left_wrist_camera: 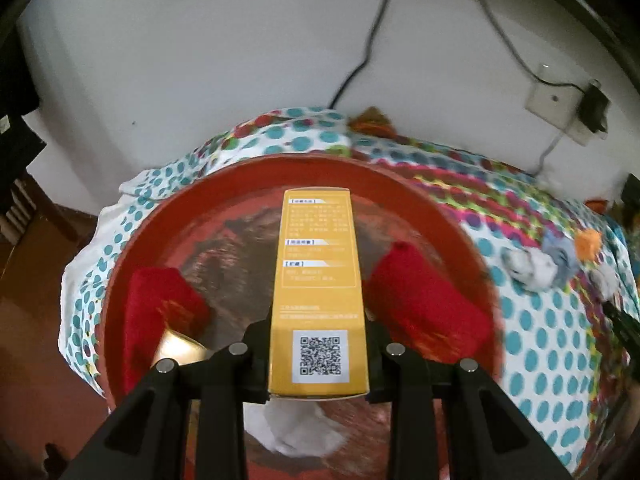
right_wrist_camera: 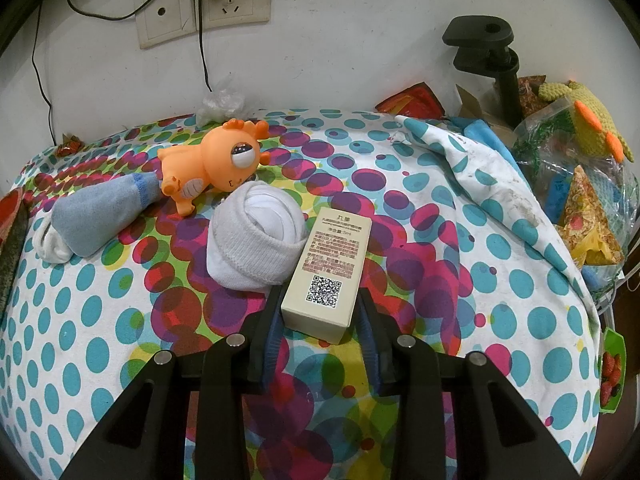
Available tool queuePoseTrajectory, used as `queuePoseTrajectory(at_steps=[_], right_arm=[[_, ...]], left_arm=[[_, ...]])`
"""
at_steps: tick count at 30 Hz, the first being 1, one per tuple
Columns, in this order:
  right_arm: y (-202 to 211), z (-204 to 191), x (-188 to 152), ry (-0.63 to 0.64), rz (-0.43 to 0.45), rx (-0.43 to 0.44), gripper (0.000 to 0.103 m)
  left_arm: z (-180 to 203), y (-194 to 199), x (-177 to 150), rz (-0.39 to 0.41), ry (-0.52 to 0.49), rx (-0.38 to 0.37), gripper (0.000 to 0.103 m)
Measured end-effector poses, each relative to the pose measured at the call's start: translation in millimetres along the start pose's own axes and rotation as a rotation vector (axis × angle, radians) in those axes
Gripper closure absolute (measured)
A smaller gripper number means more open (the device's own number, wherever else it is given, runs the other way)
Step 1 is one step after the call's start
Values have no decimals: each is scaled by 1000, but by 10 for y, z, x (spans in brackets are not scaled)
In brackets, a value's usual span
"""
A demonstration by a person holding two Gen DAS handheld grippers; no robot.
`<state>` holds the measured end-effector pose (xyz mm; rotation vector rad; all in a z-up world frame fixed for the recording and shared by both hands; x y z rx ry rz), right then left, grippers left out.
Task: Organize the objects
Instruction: 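Carry the yellow QR box over the red tray with the left gripper, then lower the yellow QR box into the tray and open the left gripper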
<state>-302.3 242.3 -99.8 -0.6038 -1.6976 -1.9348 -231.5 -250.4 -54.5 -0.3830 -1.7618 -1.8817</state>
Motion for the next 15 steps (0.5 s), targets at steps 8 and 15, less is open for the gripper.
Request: queuePoseTrajectory(at_steps=[8, 15], right_arm=[[0, 1, 0, 0, 0, 0, 70], [1, 0, 0, 0, 0, 1, 70]], left_arm=[[-334, -293, 144, -68, 27, 76, 73], [-484, -468, 225, -98, 51, 103, 73]])
Point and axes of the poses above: each gripper's, at about its wrist camera, not at the fingertips, and y roughly against the way its jaws point, z to its right, x to its top, the point moved 2 cm from there along -y, roughly the way its jaws point, and after that the axes turned 6 degrees about -x, right-handed, at the moved point
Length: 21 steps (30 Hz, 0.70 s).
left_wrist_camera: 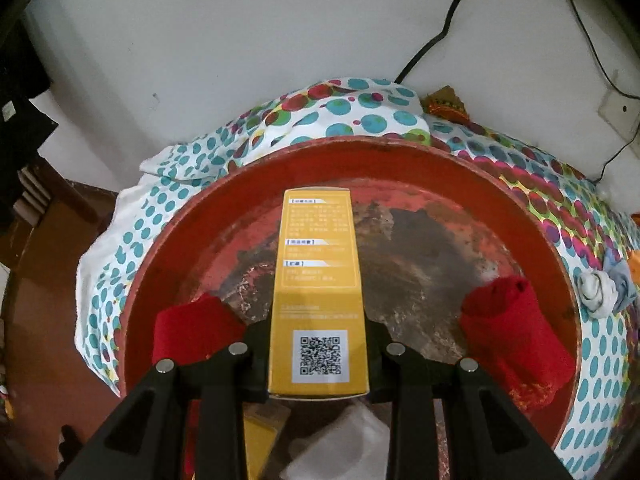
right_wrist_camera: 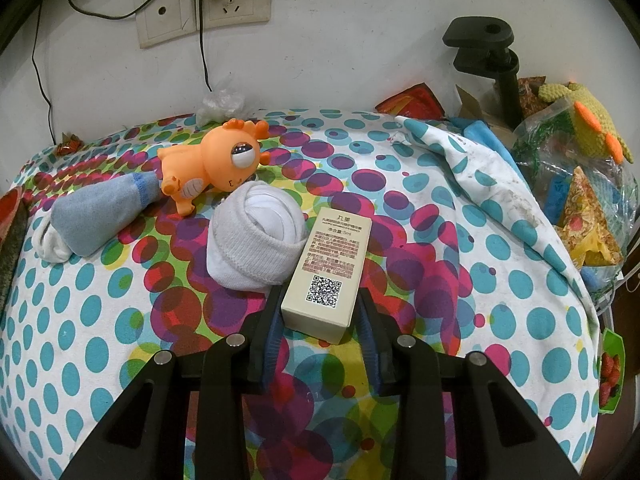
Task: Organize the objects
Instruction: 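Lower the yellow QR box into the tray and open the left gripper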
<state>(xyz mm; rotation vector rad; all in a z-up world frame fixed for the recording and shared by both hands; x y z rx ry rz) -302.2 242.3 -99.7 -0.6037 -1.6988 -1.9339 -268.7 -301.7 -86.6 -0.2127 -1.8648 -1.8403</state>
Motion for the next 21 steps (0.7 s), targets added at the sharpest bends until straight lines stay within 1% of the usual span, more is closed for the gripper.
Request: queuePoseTrajectory(at_steps=[4, 10, 14, 16, 17, 18, 21], right_arm=[[-3, 7, 4, 1, 0, -1, 70], [-6, 12, 8, 3, 0, -2, 70], [-9, 17, 12, 6, 1, -4, 70], [-9, 26, 14, 7, 1, -5, 70], [-6, 19, 13, 7, 2, -5, 70], [-6, 18, 13, 7, 2, -6, 70], [-5, 17, 13, 10, 3, -9, 70]], left_arm=[[-84, -60, -5, -19, 12, 19, 72], [-219, -101, -41, -33, 51, 24, 72], [-249, -80, -62, -27, 68, 7, 72], [-255, -68, -72, -25, 80, -17, 70], [-260, -60, -74, -24, 88, -23, 65], [-260, -49, -78, -21, 93, -23, 62], [-259, -2, -84, -7, 100, -29, 59]])
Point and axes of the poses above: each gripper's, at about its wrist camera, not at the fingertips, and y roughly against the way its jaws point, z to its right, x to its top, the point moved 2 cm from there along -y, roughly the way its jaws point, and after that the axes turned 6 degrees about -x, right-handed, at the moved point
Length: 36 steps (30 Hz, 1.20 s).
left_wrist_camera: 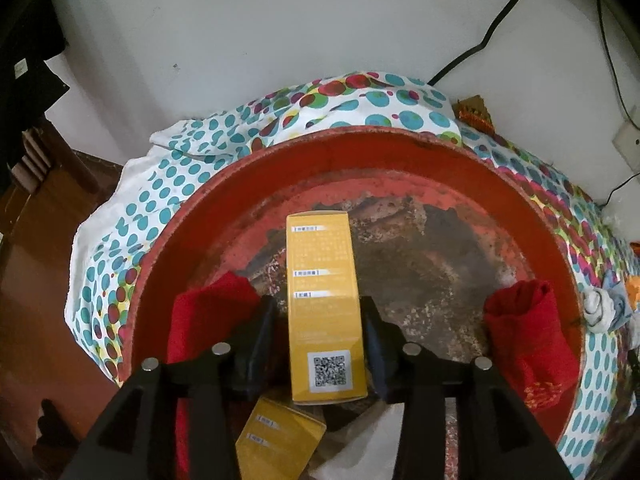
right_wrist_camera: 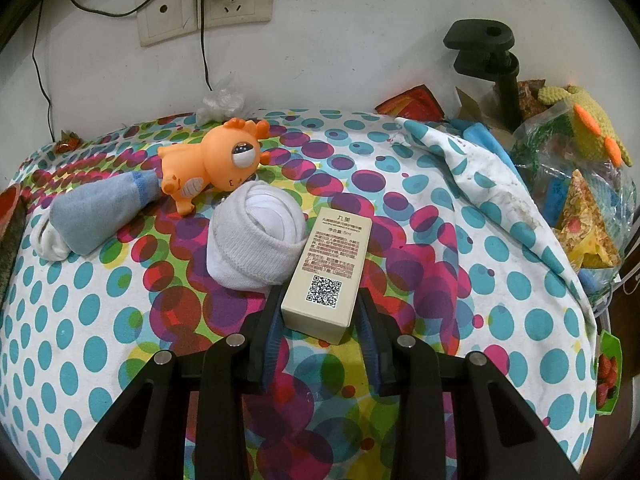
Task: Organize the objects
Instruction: 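Lower the yellow QR box into the tray and open the left gripper, then withdraw the left gripper from the tray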
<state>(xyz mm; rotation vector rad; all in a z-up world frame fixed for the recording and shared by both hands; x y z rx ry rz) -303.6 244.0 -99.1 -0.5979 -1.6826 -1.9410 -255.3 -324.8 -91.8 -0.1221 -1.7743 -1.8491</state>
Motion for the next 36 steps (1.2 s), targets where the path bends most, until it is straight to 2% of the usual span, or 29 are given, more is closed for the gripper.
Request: queuePoseTrajectory(at_steps=[4, 9, 12, 15, 19, 26, 30, 32, 36], right_arm=[[0, 0, 2, 1, 0, -1, 70], [1, -1, 1, 0, 0, 0, 70], [1, 0, 0, 0, 0, 2, 70], [0, 3, 2, -6, -2, 10, 70], [0, 15, -3, -15, -4, 20, 70], [6, 30, -16, -30, -6, 47, 67], [31, 45, -41, -34, -3, 68, 68], [38, 51, -49, -34, -4, 64, 72], [70, 103, -83, -55, -2, 70, 73]], left_arm=[[13, 96, -18, 18, -3, 12, 56], [148, 355, -162, 81, -43, 6, 54], [300, 555, -402, 121, -56, -6, 53], [494, 742, -759, 144, -78, -72, 46], [753, 923, -1252, 150, -132, -143, 46], [970, 1138, -1931, 151, -207, -206, 46], [931, 1152, -2130, 156, -218, -200, 46], [923, 1108, -2182, 136, -225, -199, 46], [881, 1065, -2216, 123, -228, -198, 46]])
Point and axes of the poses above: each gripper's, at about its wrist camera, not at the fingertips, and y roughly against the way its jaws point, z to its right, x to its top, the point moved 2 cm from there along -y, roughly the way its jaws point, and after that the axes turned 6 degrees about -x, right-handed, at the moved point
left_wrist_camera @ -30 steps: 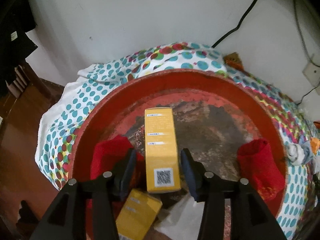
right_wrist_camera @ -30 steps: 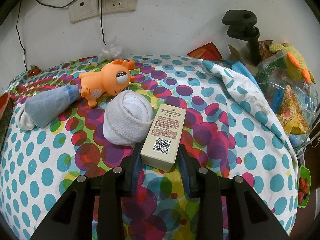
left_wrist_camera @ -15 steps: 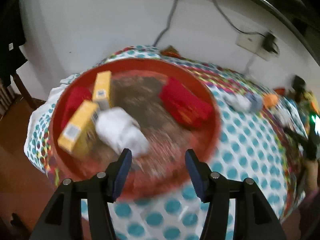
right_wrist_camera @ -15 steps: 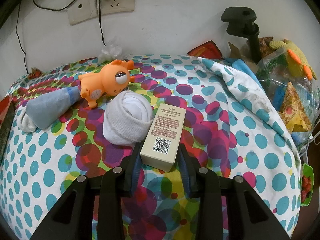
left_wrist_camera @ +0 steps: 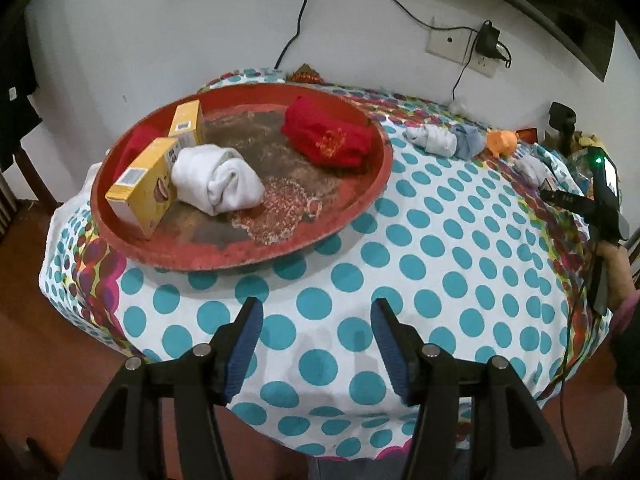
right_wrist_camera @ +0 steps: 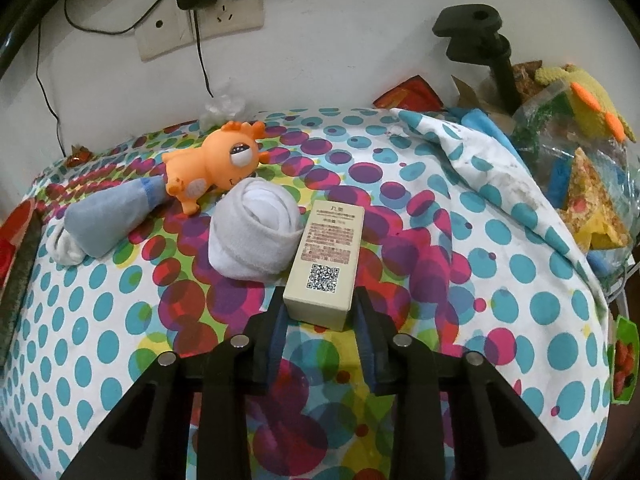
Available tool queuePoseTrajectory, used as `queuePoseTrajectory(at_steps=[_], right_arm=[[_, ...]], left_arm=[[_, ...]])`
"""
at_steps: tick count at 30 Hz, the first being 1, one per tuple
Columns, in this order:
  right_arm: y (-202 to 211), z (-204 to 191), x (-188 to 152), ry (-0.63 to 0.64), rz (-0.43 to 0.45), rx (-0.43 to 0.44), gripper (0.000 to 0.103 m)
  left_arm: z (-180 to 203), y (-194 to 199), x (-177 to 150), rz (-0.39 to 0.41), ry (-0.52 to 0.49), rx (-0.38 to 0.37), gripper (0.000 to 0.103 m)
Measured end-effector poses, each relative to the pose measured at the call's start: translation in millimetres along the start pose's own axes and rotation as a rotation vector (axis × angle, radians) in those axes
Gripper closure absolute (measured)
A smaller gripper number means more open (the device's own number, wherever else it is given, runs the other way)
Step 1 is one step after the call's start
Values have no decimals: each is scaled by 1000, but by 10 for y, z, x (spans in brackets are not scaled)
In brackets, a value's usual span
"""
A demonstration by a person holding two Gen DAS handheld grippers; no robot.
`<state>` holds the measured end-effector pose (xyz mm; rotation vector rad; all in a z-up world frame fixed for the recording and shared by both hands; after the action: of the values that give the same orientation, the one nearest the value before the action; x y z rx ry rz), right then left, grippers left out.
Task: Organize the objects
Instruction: 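Withdraw the left gripper from the tray, then lift the cream QR box with the right gripper and carry it over the tray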
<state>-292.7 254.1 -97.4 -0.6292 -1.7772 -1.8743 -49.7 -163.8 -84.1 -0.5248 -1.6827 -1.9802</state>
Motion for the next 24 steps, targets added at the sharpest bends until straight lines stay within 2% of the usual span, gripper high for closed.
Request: queuePoseTrajectory(at_steps=[8, 14, 16, 20, 24], right_arm=[[124, 70, -105, -29, 18, -10, 73], [311, 27, -219, -23, 36, -10, 73], [416, -27, -265, -12, 45, 4, 73], [585, -186, -366, 12, 57, 37, 73], [724, -449, -454, 49, 64, 94, 73]], left_arm=[[-38, 6, -46, 4, -15, 30, 45], [-68, 52, -52, 13, -7, 10, 46], [-68, 70, -46, 20, -20, 25, 45], [-96, 86, -36, 30, -52, 103, 45], [-156, 122, -20, 33, -27, 72, 45]])
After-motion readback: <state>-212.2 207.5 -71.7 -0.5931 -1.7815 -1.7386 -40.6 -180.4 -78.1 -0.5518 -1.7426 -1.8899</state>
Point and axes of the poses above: each gripper's, at about its wrist camera, not at the fingertips, and y roughly against the way its jaws point, z to its right, x to its top, the point moved 2 cm from there along -y, roughly the way its jaws point, and after that the axes turned 6 degrees about -x, right-handed, at the moved point
